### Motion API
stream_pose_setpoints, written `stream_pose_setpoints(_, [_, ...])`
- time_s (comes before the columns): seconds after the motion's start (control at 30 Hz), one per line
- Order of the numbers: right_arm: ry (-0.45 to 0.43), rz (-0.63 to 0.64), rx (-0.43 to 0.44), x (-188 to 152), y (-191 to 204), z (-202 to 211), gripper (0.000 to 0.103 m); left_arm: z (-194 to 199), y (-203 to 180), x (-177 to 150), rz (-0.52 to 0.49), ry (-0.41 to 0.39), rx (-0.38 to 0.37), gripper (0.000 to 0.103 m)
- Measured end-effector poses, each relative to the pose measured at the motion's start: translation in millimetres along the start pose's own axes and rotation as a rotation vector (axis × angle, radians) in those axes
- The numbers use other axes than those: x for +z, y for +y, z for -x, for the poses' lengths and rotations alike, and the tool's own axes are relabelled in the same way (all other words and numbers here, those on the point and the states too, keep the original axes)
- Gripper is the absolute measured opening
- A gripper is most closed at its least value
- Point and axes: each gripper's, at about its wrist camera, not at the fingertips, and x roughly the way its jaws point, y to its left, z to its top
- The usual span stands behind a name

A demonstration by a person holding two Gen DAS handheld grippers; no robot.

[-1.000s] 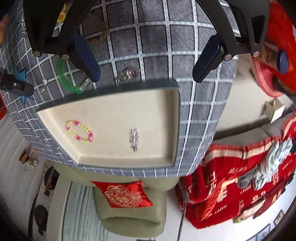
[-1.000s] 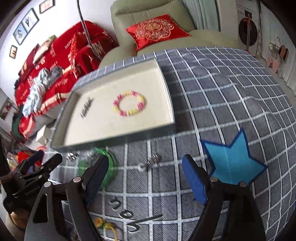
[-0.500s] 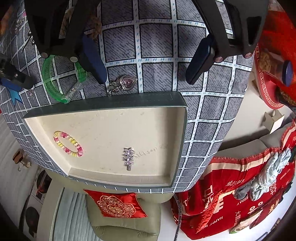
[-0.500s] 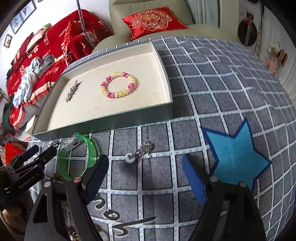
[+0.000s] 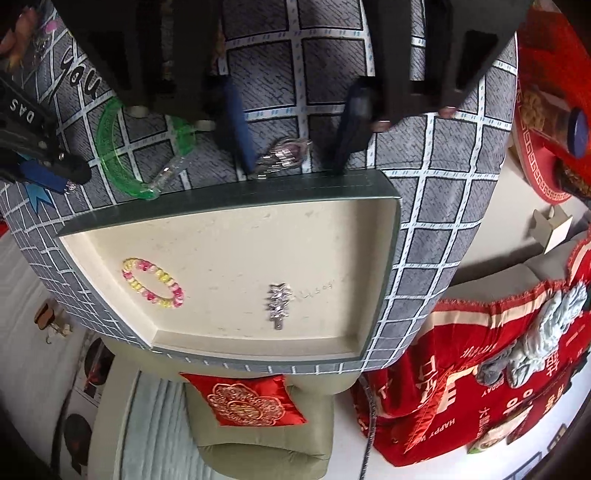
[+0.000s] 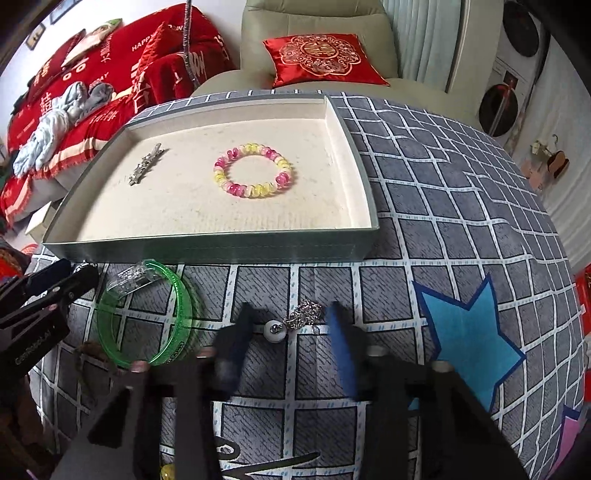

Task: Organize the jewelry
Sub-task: 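Grasp the silver heart pendant with the left tool while the right tool grasps a silver charm, then carry the heart pendant with the left tool while the right tool carries the charm into the tray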

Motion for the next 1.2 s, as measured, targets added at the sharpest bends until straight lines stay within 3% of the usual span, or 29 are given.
stream_pose_setpoints(0.03, [-0.001,-0.001,0.001,-1,0,1,0.014,1,-1,0,-0.008,-0.002,0.0,0.043])
stream_pose_setpoints(0.13, [-0.003,-0.026,0.031,-1,-5,2,0.014,5,0,-1,-0.01,0.0,-0.036,0.034])
stream_pose_setpoints(0.3, [-0.026,-0.081,0.111,-1,-17,13,0.015,14,2,-4,-0.006,-0.011,-0.066,0.034])
stream_pose_setpoints(0.83, [-0.079,-0.138,0.217,16,-34,50,0.015,54,4,14,-0.012,-0.074,-0.137,0.034])
stream_pose_setpoints(1.2, [-0.079,-0.163,0.283,73,-32,34,0.015,47,8,55,-0.021,-0.098,-0.139,0.034])
